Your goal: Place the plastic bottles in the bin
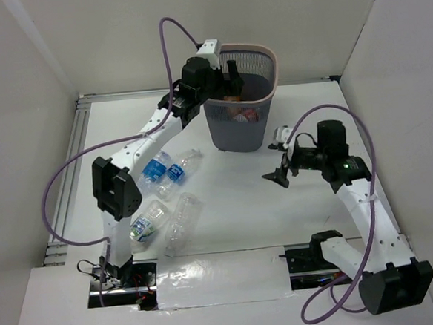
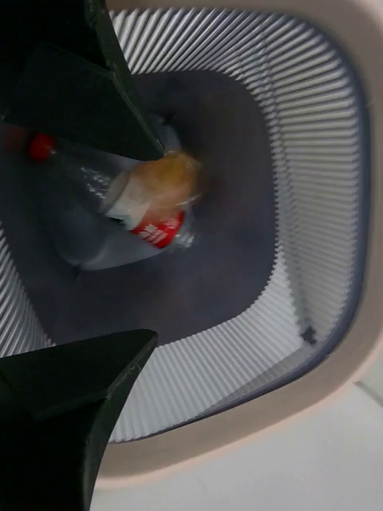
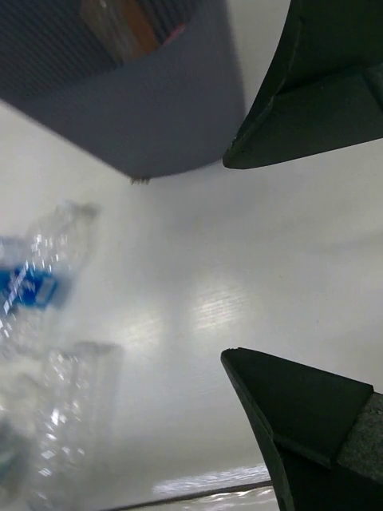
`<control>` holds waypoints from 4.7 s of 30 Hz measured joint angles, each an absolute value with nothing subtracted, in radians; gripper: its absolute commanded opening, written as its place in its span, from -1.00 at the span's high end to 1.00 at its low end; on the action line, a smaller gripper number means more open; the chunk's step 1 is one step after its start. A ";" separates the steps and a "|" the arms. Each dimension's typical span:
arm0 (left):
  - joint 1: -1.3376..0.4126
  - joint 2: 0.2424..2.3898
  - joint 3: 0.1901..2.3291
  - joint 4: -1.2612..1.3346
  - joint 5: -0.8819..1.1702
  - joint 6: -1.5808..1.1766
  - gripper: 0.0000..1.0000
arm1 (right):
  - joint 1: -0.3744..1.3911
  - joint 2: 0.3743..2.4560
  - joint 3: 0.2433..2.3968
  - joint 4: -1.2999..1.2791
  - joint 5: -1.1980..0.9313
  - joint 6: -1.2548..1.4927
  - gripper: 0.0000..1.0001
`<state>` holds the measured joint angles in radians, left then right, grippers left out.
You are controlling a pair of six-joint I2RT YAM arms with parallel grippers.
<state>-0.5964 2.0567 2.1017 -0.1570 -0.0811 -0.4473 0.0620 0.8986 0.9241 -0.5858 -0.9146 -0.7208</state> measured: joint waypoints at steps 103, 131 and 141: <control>-0.542 1.475 1.430 -1.120 -0.199 -0.717 0.80 | 0.115 1.204 1.428 -0.134 -0.920 -0.545 1.00; -0.390 1.906 2.050 -0.043 0.186 -1.002 0.51 | 0.102 0.858 0.987 -0.363 -0.912 -0.631 0.83; -0.418 2.128 2.253 -0.133 0.089 -0.992 -1.00 | 0.128 0.849 0.967 -0.388 -0.908 -0.704 -1.00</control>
<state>-0.4175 2.1281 2.2528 -0.1326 0.0891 -0.9924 0.1276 0.8486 0.9672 -0.3882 -0.9081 -0.7044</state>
